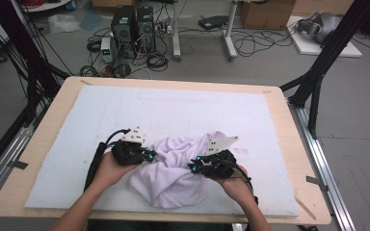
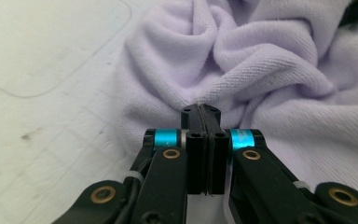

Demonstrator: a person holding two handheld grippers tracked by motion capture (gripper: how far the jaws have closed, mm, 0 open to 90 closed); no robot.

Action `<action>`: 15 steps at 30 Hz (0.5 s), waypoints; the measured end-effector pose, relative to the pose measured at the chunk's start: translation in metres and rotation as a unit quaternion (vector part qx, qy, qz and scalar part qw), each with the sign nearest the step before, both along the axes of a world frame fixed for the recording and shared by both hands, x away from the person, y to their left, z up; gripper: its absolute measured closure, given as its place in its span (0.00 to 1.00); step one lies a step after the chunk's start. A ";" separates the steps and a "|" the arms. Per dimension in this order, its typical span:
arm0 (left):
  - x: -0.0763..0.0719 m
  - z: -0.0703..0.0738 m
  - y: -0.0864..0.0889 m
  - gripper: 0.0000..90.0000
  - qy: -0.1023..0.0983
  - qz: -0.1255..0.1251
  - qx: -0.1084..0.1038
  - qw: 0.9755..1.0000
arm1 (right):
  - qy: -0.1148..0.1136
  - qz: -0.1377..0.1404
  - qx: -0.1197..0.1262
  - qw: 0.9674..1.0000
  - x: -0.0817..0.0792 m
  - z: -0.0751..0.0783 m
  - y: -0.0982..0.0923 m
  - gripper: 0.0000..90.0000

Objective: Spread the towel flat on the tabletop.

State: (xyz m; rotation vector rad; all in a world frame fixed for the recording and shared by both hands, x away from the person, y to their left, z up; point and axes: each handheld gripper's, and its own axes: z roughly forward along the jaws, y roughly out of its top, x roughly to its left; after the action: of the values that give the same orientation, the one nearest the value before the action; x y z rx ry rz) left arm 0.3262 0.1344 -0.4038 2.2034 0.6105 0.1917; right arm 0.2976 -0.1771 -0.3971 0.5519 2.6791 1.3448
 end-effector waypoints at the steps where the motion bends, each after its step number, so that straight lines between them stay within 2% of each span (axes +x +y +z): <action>1: -0.007 0.009 0.009 1.00 -0.013 0.005 0.002 1.000 | -0.004 0.001 0.003 1.000 -0.001 0.004 0.000 0.91; 3: -0.010 0.013 0.014 1.00 -0.019 0.006 0.003 1.000 | -0.007 0.005 0.007 1.000 -0.004 0.010 0.001 0.91; 5: -0.024 0.024 0.029 1.00 -0.034 0.010 0.004 0.999 | -0.007 0.012 0.014 1.000 -0.009 0.014 0.003 0.92; 7: -0.028 0.026 0.034 1.00 -0.035 0.011 0.001 0.999 | -0.005 0.022 0.017 1.000 -0.016 0.016 0.006 0.92; 8: -0.033 0.027 0.040 1.00 -0.035 0.009 -0.006 0.999 | -0.003 0.026 0.015 1.000 -0.020 0.015 0.007 0.92; 10: -0.034 0.027 0.040 0.99 -0.036 0.006 -0.006 0.999 | -0.002 0.030 0.005 1.000 -0.028 0.012 0.008 0.92; 15: -0.020 0.021 0.020 0.78 -0.026 -0.002 -0.018 1.000 | 0.015 0.036 0.006 0.999 -0.050 0.006 -0.006 0.91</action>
State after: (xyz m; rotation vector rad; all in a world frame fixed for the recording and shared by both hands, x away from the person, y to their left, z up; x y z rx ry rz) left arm 0.3057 0.1548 -0.3830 2.1591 0.5769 0.2330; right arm 0.2480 -0.1833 -0.3910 0.4848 2.7402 1.3828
